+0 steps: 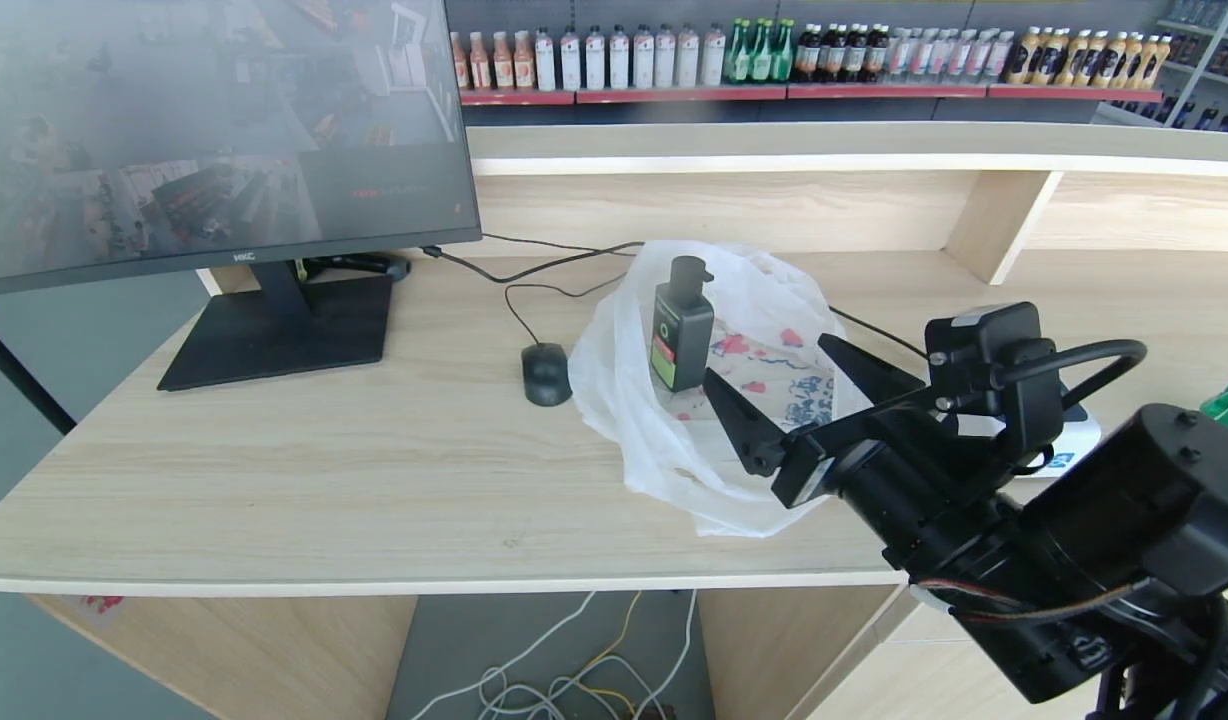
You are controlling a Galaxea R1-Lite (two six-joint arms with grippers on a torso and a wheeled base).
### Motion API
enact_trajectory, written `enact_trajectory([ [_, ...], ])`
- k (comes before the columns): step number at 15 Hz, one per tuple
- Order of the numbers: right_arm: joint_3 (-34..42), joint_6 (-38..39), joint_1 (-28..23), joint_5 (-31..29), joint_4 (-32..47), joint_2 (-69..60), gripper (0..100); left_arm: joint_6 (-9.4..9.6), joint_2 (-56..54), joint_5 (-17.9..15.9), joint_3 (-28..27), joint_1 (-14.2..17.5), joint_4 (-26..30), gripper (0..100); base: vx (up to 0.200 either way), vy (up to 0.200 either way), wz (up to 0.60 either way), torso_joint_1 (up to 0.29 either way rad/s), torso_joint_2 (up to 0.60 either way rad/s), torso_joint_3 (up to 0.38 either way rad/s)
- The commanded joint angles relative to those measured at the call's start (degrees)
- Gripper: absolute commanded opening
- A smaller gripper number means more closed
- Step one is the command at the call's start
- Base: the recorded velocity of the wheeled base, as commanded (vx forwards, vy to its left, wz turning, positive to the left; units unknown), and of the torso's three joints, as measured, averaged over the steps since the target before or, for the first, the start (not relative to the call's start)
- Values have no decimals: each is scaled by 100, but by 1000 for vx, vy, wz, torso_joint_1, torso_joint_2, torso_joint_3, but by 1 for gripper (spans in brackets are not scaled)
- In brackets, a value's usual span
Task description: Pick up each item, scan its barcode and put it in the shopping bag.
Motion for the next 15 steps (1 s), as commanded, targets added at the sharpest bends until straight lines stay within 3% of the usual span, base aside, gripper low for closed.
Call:
enact_trajectory([
  [1, -76, -4, -129, -10, 3, 43, 100, -5, -2, 1, 0, 2, -1, 100, -200, 0, 0, -2, 2, 2],
  [4, -41, -4, -164, -19, -6, 17, 100, 4, -2, 1, 0, 2, -1, 100, -200, 0, 0, 4, -2, 1],
  [8, -85, -4, -182, -19, -6, 8, 100, -14, -2, 1, 0, 2, 7, 100, 0, 0, 0, 0, 0, 0],
  [15, -41, 5, -182, -19, -32, 0, 100, -22, -2, 1, 0, 2, -1, 100, 0, -200, 0, 1, 2, 2],
])
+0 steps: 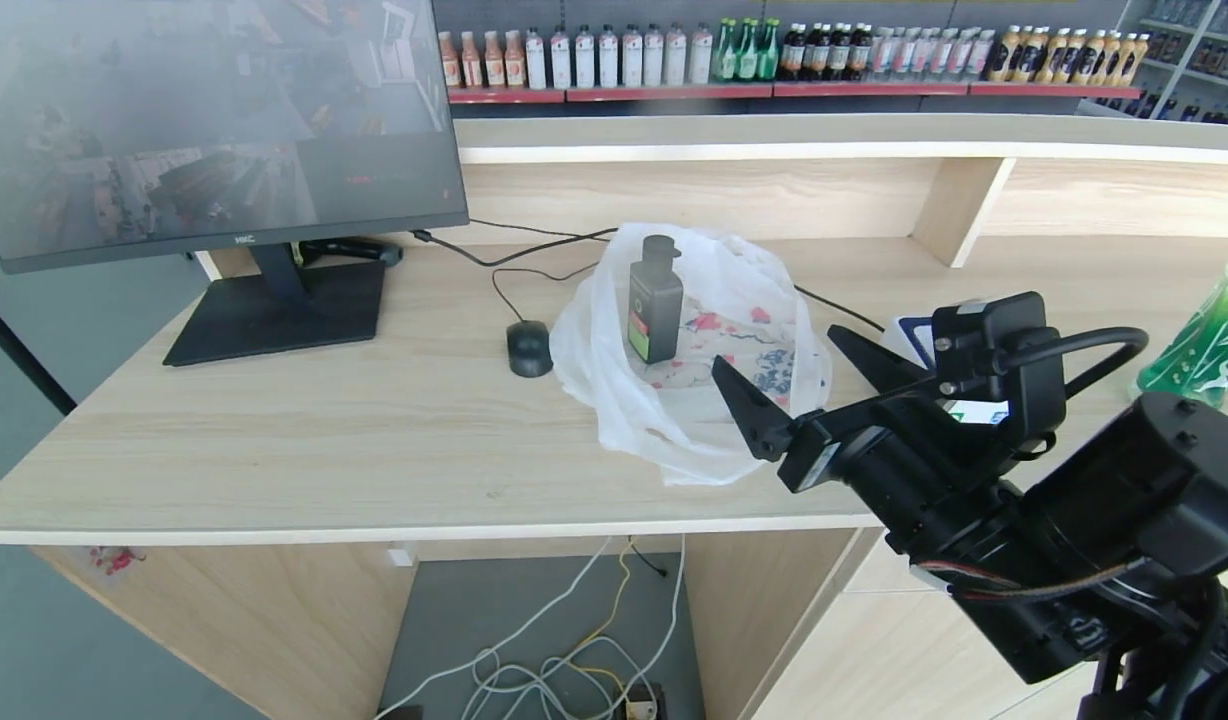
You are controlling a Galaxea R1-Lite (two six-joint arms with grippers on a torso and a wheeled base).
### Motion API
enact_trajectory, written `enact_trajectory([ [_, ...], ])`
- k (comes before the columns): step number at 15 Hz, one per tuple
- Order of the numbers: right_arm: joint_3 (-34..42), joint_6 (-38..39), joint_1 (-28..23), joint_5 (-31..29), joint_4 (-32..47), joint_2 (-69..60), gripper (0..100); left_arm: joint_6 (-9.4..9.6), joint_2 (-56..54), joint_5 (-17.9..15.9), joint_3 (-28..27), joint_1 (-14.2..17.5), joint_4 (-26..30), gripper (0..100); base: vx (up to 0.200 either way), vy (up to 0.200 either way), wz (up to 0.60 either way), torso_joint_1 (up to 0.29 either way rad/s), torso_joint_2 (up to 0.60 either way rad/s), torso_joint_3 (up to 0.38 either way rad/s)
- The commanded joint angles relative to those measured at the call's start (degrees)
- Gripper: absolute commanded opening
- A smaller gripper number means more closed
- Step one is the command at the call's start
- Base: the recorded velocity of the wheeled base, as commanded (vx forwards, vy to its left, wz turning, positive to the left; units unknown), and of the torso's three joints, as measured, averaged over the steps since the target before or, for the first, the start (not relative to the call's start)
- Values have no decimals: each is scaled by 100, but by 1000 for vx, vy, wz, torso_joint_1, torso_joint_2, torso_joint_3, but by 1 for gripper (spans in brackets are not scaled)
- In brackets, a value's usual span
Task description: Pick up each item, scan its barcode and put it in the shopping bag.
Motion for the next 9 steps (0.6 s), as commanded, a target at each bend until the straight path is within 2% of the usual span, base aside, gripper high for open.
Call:
enact_trajectory([
  [1, 15, 0, 8, -6, -10, -62, 100, 3, -2, 1, 0, 2, -1, 100, 0, -200, 0, 32, 7, -7],
  [9, 235, 0, 26, 12, -10, -211, 100, -14, -2, 1, 0, 2, -1, 100, 0, -200, 0, 2, 4, 3],
])
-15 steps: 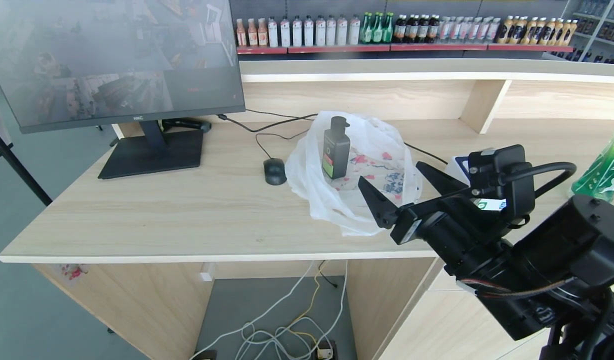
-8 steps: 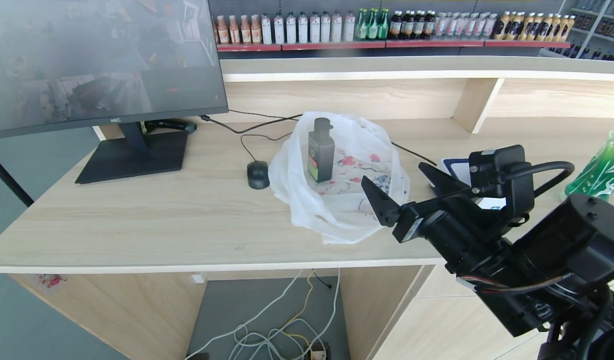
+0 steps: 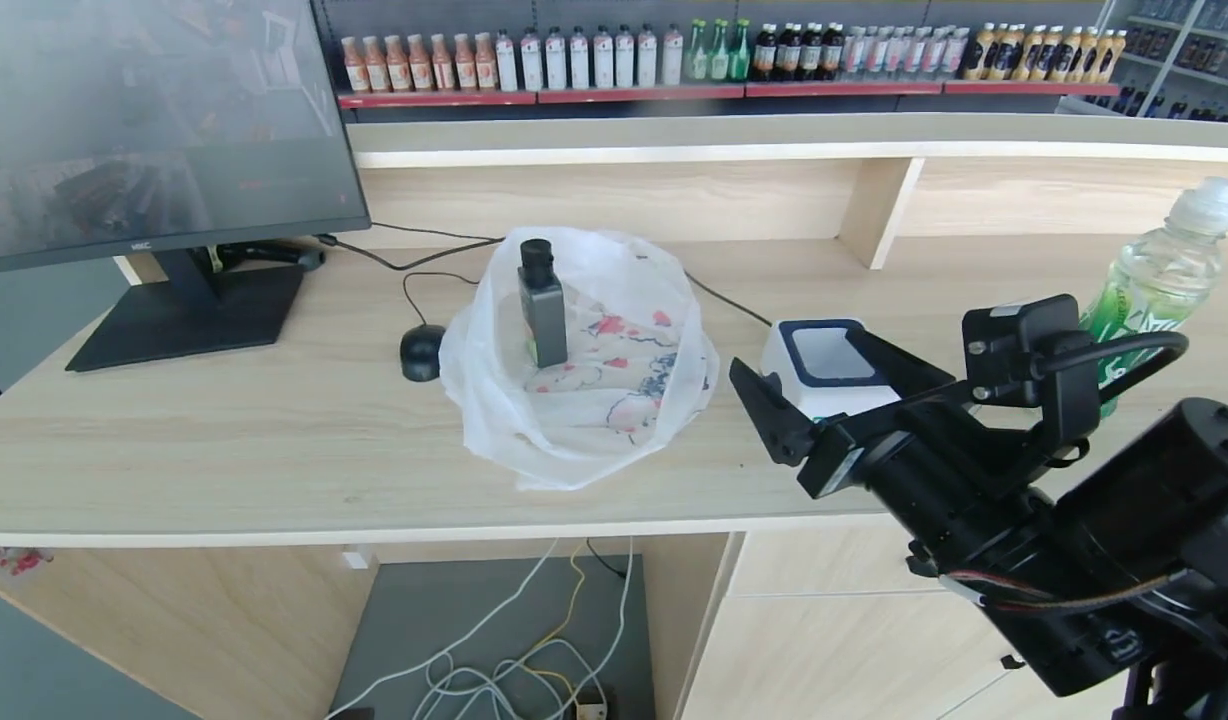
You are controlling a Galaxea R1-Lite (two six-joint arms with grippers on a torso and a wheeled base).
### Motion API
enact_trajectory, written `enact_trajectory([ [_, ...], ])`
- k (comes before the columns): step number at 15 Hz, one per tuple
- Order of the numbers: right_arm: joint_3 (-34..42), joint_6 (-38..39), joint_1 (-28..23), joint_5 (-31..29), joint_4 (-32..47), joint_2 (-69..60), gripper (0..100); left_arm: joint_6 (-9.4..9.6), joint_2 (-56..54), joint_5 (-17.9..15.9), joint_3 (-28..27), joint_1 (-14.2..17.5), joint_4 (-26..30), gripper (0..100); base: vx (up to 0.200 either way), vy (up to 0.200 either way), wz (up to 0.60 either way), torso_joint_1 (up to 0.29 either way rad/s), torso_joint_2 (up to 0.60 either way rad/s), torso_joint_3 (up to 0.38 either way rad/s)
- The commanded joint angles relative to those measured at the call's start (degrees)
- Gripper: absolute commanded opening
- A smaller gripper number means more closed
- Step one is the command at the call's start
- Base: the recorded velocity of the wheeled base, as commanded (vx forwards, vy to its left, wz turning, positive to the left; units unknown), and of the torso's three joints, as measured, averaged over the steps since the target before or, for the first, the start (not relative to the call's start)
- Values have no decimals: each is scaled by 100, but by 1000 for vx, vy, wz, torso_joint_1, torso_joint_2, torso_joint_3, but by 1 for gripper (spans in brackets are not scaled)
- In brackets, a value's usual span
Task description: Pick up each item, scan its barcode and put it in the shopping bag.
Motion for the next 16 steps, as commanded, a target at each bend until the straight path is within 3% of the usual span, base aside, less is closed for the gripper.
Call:
enact_trajectory([
  [1, 10, -1, 7, -5, -3, -17, 100, -3, -2, 1, 0, 2, -1, 100, 0, -200, 0, 2, 12, -7],
  [16, 221, 34, 68, 21, -12, -140, 100, -3, -2, 1, 0, 2, -1, 100, 0, -200, 0, 4, 3, 2],
])
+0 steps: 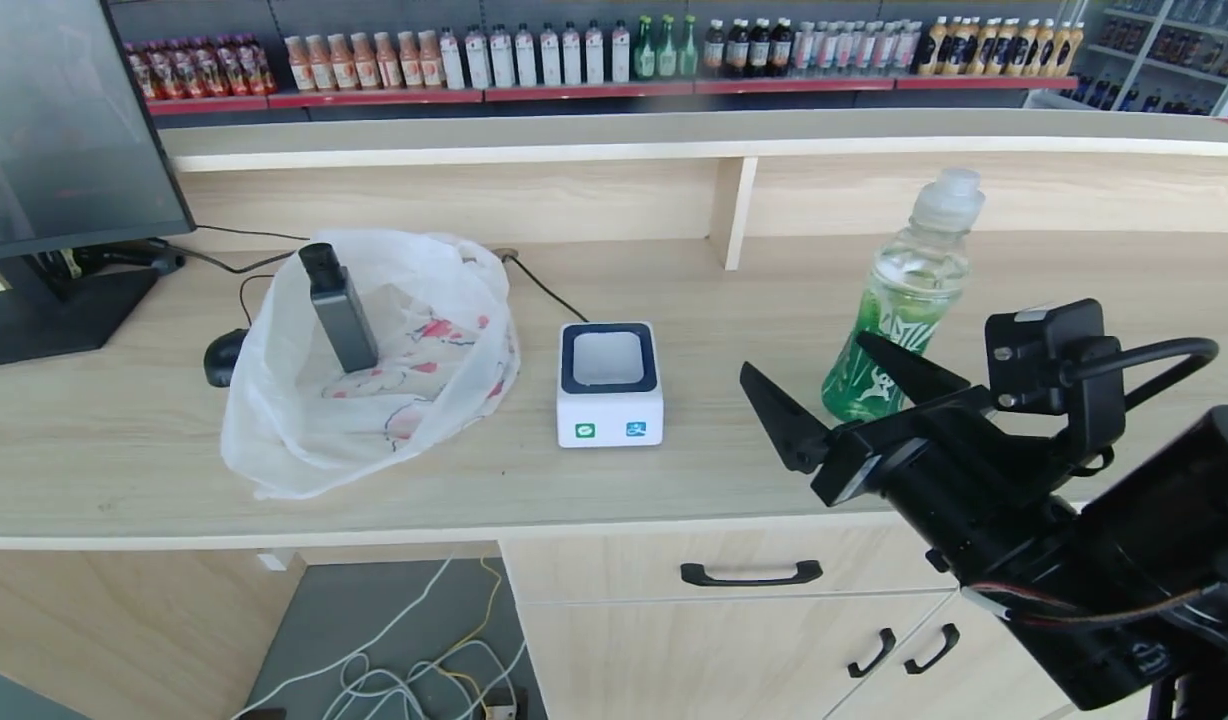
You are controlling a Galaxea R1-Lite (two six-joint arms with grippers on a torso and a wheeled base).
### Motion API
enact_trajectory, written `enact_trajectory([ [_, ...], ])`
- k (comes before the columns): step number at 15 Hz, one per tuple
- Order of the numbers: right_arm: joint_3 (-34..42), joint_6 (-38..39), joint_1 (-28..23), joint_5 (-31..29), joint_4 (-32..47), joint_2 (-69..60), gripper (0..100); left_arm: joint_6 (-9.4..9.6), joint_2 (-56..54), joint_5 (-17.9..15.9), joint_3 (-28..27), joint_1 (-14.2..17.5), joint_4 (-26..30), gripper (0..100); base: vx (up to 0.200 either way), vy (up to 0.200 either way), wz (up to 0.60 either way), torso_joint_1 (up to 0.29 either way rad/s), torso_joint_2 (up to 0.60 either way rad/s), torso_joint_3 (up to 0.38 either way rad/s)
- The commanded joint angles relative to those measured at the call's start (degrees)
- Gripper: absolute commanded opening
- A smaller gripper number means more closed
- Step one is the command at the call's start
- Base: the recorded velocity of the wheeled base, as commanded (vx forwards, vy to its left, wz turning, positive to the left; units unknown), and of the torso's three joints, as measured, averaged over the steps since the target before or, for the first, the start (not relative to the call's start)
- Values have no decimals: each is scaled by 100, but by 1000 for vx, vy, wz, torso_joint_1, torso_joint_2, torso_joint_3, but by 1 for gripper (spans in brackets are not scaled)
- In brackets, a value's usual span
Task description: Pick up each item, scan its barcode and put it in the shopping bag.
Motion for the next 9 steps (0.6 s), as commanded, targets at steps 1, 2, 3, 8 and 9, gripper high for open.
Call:
enact_trajectory([
  [1, 62, 1, 117, -1, -4, -4, 100, -2, -2, 1, 0, 2, -4, 100, 0, -200, 0, 2, 7, -2],
  [2, 80, 1, 143, -10, -4, -4, 100, 7, -2, 1, 0, 2, 5, 100, 0, -200, 0, 2, -7, 7],
  [3, 97, 1, 143, -10, -4, -13, 100, 7, -2, 1, 0, 2, -4, 100, 0, -200, 0, 2, 2, 2],
  [8, 167, -8, 135, -19, 5, 5, 100, 33, -2, 1, 0, 2, -4, 100, 0, 0, 0, 0, 0, 0],
  [9, 159, -8, 143, -19, 5, 5, 100, 33, -2, 1, 0, 2, -4, 100, 0, 0, 0, 0, 0, 0],
])
